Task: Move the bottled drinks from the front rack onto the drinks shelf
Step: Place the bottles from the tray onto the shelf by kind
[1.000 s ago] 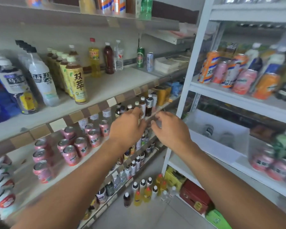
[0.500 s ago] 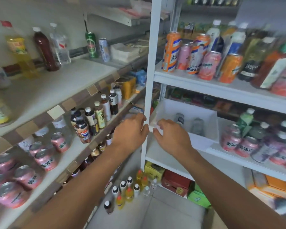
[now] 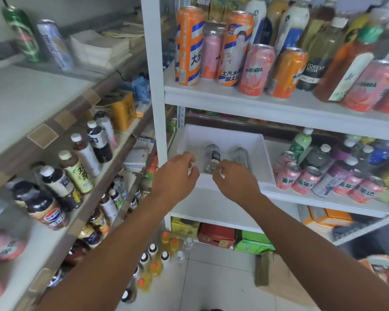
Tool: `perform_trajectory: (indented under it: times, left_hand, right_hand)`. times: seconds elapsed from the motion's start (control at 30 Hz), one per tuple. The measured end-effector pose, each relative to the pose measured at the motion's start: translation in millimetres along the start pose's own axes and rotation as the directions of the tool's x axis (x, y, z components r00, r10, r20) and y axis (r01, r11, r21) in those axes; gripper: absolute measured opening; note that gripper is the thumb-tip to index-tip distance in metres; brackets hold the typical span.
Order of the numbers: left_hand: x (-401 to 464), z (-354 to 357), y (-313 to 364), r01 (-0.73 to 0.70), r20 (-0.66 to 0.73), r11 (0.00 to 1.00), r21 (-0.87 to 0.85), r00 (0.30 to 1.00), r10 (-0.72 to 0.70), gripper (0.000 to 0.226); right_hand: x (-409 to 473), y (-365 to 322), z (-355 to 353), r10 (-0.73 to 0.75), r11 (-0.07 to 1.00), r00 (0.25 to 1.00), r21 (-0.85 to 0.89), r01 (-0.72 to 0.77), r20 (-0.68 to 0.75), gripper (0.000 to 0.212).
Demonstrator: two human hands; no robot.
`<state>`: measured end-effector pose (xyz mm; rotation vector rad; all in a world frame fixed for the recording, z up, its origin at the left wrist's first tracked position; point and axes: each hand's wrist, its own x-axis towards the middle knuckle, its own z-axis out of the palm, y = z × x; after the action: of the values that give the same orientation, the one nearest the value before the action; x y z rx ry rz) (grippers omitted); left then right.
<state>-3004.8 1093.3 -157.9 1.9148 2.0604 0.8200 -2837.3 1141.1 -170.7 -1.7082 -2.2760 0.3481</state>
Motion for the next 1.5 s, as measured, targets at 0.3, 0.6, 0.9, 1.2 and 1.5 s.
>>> perform_trajectory:
  times: [0.3, 0.6, 0.9, 1.2, 1.5]
  left_hand:
    - [61.2, 47.8, -15.5, 0.066, 0.062, 0.998, -0.014, 0.996, -0.065, 0.028]
    - [126.1, 95.4, -33.7, 0.092, 0.107, 0.995, -0.030, 0.990, -0.089, 0.028]
    - [148.6, 129.2, -49.2, 0.098, 0.137, 0.995, 0.017, 0.986, -0.099, 0.028]
    - [159.5, 129.9, -52.0, 0.129, 0.137, 0.992, 0.004, 0.982, -0.128, 0.027]
    - [135.0, 101.9, -43.0, 0.087, 0.097, 0.991, -0.105, 0.992, -0.077, 0.020]
  right_hand:
    - [90.2, 50.3, 44.0, 0.155, 0.985, 0.972, 0.050, -0.166, 0.178, 0.028]
    - [168.5, 81.8, 87.9, 0.281, 0.950, 0.895, 0.032, -0.310, 0.346, 0.030]
    - [203.3, 96.0, 139.5, 0.414, 0.826, 0.819, 0.215, -0.521, 0.398, 0.073]
    - [213.9, 83.6, 155.9, 0.343, 0.775, 0.810, 0.344, -0.530, 0.476, 0.053]
    - [195.2, 85.2, 96.3, 0.316, 0.795, 0.797, 0.315, -0.519, 0.515, 0.035]
